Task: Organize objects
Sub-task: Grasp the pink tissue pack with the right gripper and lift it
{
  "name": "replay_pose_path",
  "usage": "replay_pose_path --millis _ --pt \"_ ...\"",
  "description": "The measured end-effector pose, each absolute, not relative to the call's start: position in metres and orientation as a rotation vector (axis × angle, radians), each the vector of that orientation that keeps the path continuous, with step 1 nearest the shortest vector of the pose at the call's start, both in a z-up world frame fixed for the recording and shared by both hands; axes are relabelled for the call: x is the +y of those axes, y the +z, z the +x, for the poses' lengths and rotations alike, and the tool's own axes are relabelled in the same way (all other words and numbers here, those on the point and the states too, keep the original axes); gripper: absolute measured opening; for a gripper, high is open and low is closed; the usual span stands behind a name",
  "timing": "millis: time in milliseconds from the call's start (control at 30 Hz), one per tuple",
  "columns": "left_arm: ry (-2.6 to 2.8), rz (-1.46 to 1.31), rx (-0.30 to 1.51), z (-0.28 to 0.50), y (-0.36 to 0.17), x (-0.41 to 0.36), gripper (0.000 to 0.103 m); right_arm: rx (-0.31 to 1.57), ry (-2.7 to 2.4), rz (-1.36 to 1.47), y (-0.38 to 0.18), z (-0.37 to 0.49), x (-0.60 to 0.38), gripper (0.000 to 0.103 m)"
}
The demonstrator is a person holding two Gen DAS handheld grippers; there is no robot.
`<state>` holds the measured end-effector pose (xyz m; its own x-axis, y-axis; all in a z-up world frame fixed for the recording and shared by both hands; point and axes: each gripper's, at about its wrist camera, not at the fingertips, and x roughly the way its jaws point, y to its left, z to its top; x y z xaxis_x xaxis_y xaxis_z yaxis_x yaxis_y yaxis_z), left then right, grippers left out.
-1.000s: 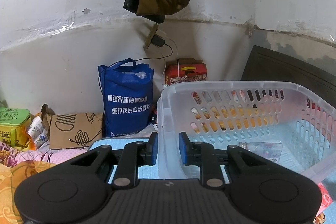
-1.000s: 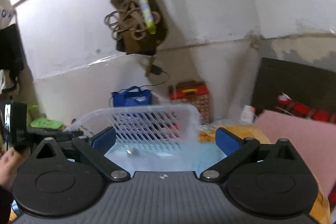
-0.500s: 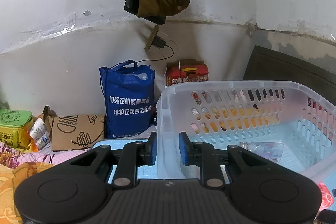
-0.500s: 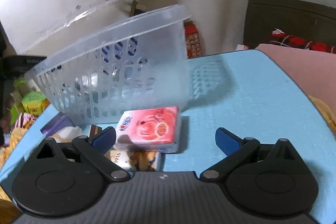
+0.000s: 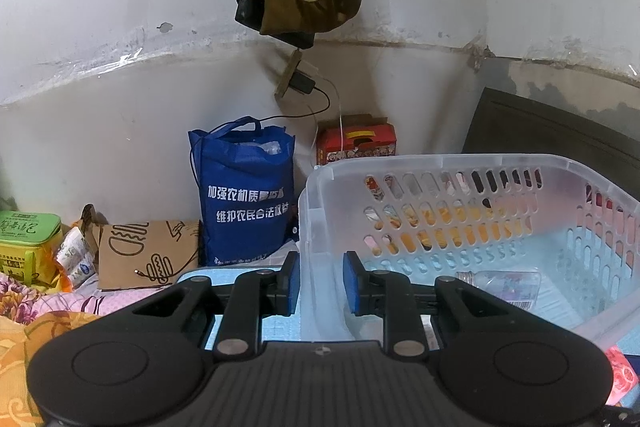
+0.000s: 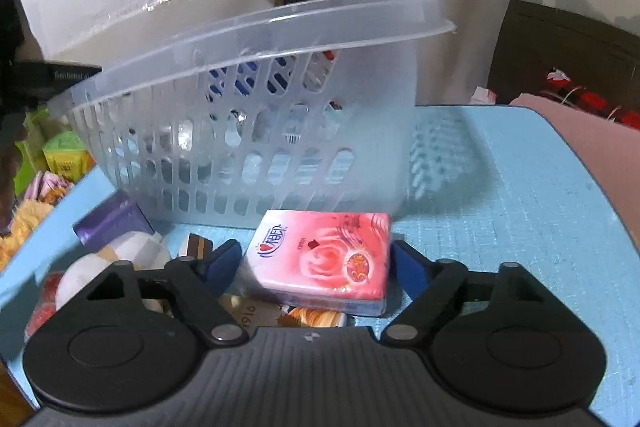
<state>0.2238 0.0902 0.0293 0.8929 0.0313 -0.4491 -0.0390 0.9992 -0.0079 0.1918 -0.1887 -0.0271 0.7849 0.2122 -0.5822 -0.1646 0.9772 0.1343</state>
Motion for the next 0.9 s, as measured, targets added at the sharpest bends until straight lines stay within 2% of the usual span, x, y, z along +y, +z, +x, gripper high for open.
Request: replay_pose_path --millis 433,900 --pt "0.038 -0.023 0.463 0.224 0.030 0.090 0.028 0.465 0.182 0.109 -0.022 0.169 -0.198 0.080" --pt "0.042 -0.011 0.449 0.220 0.028 0.087 0.022 0.450 0.212 0.127 -0.021 0.168 -0.200 0.080"
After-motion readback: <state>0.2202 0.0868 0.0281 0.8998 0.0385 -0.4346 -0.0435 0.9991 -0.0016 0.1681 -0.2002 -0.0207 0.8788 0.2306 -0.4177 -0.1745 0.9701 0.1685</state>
